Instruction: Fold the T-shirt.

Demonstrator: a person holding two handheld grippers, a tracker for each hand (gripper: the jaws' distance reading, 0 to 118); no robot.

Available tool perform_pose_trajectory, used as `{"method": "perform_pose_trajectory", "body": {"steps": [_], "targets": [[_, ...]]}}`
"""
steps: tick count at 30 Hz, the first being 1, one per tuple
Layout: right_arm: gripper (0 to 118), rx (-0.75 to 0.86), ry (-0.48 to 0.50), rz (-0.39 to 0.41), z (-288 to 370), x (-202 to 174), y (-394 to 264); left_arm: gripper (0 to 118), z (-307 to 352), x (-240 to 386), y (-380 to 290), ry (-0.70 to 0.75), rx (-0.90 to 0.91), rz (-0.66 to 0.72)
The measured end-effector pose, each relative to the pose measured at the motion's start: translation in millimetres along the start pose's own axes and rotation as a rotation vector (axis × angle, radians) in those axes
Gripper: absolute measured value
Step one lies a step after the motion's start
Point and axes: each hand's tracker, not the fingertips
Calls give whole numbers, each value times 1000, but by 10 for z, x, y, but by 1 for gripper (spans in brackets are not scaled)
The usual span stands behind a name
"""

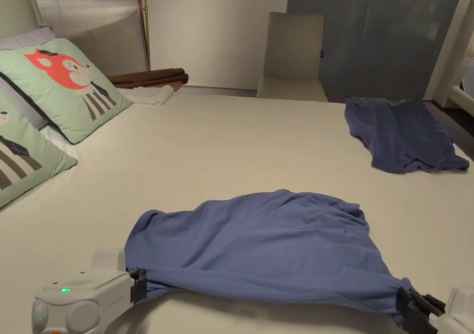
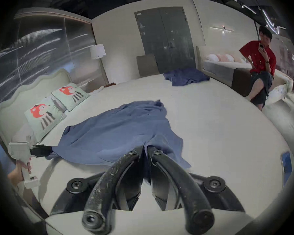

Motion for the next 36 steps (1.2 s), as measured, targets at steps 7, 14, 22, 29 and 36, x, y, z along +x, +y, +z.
{"method": "perform_pose_trajectory", "body": {"steps": [7, 14, 22, 29, 36], "targets": [[2, -118, 38, 4, 611, -16, -541, 7, 561, -156, -500, -4, -45, -17], [2, -357, -12, -11, 527, 27, -1063, 7, 753, -173, -880, 23, -129, -95], [31, -382, -21, -24, 513, -15, -918, 24, 745, -108, -834, 34, -154, -87], [109, -111, -12, 29, 544, -255, -134, 114, 931, 126, -236, -86, 28, 21], [109, 207, -16, 67, 665, -667, 613, 113, 1257, 616, 477, -79, 351, -27]]}}
